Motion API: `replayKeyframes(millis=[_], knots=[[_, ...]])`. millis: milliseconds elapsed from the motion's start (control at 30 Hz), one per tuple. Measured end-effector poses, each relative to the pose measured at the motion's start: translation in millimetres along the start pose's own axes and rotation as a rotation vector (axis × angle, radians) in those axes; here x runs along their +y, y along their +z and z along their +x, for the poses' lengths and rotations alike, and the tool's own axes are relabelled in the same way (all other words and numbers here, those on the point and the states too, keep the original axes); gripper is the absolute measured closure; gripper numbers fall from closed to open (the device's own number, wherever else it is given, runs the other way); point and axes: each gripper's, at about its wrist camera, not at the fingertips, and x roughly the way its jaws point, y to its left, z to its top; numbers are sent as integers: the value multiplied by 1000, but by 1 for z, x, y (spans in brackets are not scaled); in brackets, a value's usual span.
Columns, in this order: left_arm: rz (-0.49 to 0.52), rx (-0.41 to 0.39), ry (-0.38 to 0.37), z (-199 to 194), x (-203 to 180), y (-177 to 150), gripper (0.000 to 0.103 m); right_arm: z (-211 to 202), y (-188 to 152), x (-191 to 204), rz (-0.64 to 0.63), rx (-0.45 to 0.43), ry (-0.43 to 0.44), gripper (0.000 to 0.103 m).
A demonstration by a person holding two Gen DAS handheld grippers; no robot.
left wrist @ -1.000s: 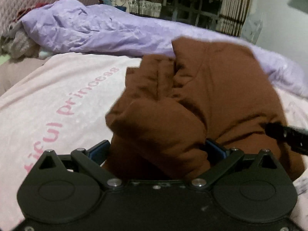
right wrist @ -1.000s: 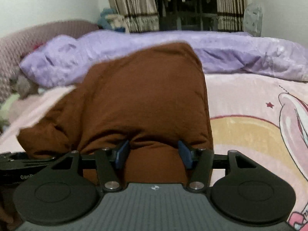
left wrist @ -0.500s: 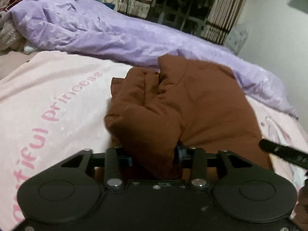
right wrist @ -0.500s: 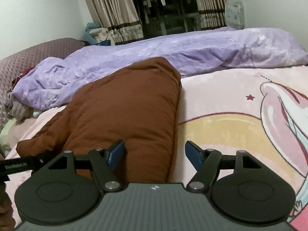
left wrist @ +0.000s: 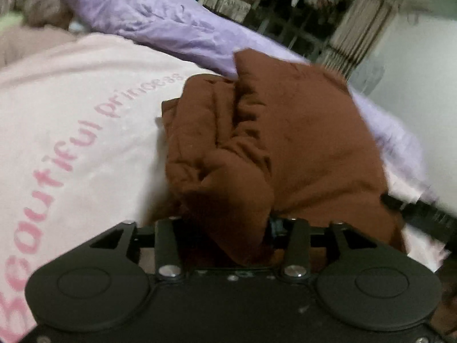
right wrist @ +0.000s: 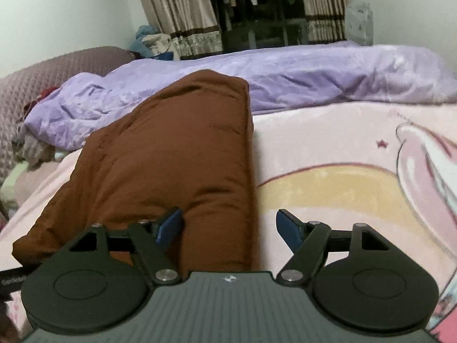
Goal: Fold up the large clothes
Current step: 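Open the left gripper and withdraw both grippers from the folded jacket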
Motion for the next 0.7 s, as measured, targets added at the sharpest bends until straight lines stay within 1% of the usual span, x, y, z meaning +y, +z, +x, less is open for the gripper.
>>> replayKeyframes(millis=[33, 67, 100, 133, 167, 200, 233, 267, 300, 333, 367, 433, 467, 500, 533, 567, 600, 633, 667, 700], knots=[[0, 1, -4, -3, 0, 4, 46, -1, 0, 1, -1, -8, -13, 16], [3, -1, 5, -9, -3, 10, 37, -3, 2, 1, -11, -13, -20, 16], [9, -3, 27, -16, -7, 16, 24, -6, 6, 1, -16, -18, -22, 18], [24, -18, 78, -25, -14, 23, 21, -10, 12, 1, -14, -30, -23, 26], [49, -53, 122, -35, -22, 30, 21, -15, 19, 0, -13, -52, -23, 28], [91, -110, 145, -46, -34, 39, 19, -18, 25, 0, -13, -73, -27, 30], [130, -167, 147, -53, -46, 49, 16, -20, 35, 2, -16, -111, -30, 32], [162, -212, 142, -56, -56, 56, 11, -19, 45, 5, -25, -139, -28, 33], [208, -267, 134, -55, -67, 66, 9, -15, 52, 8, -40, -147, -27, 35], [243, -300, 130, -48, -75, 75, 8, -7, 64, 14, -64, -146, -27, 36], [278, -316, 130, -34, -83, 85, 8, 1, 73, 19, -80, -151, -25, 35], [301, -308, 121, 2, -86, 105, 8, 24, 89, 29, -94, -157, -28, 36], [294, -295, 101, 21, -84, 112, 8, 35, 93, 32, -89, -157, -34, 36], [293, -282, 76, 40, -81, 118, 8, 46, 96, 35, -80, -153, -36, 39], [302, -262, 72, 56, -80, 121, 8, 59, 99, 37, -69, -141, -39, 40], [326, -237, 97, 72, -79, 122, 8, 71, 101, 39, -56, -117, -44, 43], [356, -201, 150, 90, -79, 122, 8, 83, 101, 43, -59, -86, -26, 43], [386, -148, 196, 108, -76, 117, 7, 92, 98, 45, -73, -60, -10, 43], [400, -112, 202, 124, -69, 111, 5, 104, 91, 49, -96, -35, -17, 42], [383, -93, 182, 137, -59, 102, 5, 114, 81, 52, -112, -22, -39, 41]])
